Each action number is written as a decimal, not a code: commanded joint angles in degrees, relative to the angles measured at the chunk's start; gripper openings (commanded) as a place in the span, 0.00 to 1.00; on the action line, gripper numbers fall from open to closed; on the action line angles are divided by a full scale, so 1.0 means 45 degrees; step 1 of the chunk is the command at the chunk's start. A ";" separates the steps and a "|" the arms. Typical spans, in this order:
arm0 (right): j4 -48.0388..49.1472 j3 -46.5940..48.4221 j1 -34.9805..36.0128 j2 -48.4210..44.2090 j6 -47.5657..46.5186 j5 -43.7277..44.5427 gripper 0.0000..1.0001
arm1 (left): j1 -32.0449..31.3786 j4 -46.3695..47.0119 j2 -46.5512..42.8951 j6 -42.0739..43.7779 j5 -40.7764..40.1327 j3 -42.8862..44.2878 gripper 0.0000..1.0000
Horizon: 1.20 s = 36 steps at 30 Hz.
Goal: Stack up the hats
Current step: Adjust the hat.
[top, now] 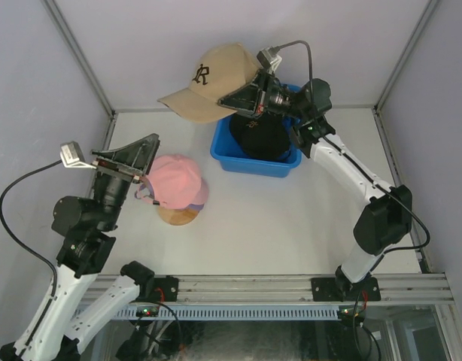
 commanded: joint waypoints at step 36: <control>0.4078 0.1022 0.1742 -0.0989 0.1921 -0.4254 0.00 | 0.2017 0.8256 0.1809 -0.8026 0.5045 -0.1684 0.35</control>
